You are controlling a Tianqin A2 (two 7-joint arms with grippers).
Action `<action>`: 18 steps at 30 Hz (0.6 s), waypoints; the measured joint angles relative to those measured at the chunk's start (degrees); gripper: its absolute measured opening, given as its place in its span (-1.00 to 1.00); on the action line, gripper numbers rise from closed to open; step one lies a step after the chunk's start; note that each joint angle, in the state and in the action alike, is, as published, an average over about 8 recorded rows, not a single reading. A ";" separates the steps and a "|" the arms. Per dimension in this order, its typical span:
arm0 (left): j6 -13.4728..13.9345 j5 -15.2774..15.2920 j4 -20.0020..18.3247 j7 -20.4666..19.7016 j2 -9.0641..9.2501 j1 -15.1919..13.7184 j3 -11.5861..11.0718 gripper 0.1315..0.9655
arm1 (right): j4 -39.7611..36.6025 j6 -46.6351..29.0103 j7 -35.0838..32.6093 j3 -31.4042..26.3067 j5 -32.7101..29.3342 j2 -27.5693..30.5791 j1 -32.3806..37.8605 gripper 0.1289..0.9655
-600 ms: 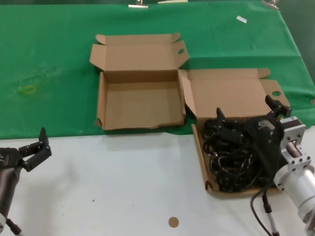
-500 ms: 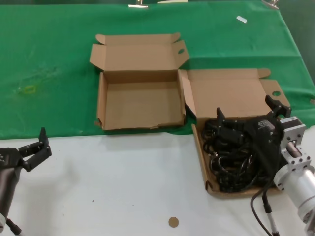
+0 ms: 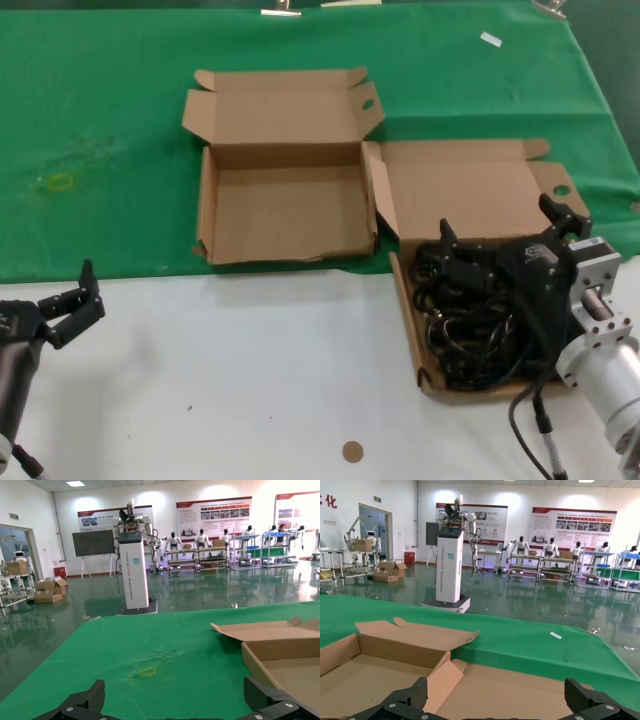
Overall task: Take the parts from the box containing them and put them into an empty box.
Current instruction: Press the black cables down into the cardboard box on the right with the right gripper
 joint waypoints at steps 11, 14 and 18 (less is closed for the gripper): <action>0.00 0.00 0.00 0.00 0.00 0.00 0.00 0.91 | 0.00 0.00 0.00 0.00 0.00 0.00 0.00 1.00; 0.00 0.00 0.00 0.00 0.00 0.00 0.00 0.87 | 0.00 0.00 0.00 0.00 0.00 0.00 0.00 1.00; 0.00 0.00 0.00 0.00 0.00 0.00 0.00 0.74 | 0.00 0.00 0.00 0.00 0.00 0.00 0.00 1.00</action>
